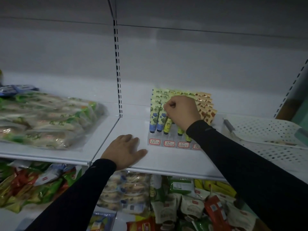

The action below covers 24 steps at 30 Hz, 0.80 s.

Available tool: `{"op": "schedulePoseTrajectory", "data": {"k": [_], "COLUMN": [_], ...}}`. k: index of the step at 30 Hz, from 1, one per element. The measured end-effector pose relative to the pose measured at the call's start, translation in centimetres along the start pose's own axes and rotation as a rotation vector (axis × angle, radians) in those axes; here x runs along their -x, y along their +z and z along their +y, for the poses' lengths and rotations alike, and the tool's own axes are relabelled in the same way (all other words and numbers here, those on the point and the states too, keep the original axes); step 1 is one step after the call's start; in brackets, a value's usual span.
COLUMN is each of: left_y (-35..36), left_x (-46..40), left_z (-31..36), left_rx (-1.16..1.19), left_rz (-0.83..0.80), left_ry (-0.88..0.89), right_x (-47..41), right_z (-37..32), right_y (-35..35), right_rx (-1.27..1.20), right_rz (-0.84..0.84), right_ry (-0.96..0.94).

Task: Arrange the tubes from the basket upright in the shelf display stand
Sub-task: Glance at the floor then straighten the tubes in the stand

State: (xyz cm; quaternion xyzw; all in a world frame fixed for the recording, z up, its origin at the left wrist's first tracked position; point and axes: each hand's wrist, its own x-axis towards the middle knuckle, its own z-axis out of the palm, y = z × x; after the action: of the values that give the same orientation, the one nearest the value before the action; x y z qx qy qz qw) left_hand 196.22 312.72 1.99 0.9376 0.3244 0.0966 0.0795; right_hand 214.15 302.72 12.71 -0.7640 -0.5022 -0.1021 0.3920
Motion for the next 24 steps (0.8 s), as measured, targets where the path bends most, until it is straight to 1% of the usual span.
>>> {"op": "schedulePoseTrajectory", "data": {"k": [4, 9, 14, 16, 24], "left_y": [-0.1, -0.2, -0.5, -0.5, -0.5], "left_x": [0.1, 0.1, 0.2, 0.3, 0.2], "left_z": [0.2, 0.3, 0.5, 0.5, 0.5], "left_rx": [0.004, 0.019, 0.021, 0.030, 0.044], "left_rz": [-0.025, -0.007, -0.018, -0.023, -0.030], "left_ry": [-0.015, -0.018, -0.024, -0.022, -0.039], "right_x": [-0.1, -0.6, -1.4, -1.5, -2.1], "right_z": [0.0, 0.2, 0.0, -0.2, 0.3], "right_y": [0.4, 0.4, 0.0, -0.2, 0.1], "right_rx": [0.089, 0.173, 0.210, 0.244, 0.288], "right_rz": [-0.005, -0.009, -0.113, -0.130, -0.077], "right_ry": [-0.021, -0.051, -0.051, -0.069, -0.044]}}
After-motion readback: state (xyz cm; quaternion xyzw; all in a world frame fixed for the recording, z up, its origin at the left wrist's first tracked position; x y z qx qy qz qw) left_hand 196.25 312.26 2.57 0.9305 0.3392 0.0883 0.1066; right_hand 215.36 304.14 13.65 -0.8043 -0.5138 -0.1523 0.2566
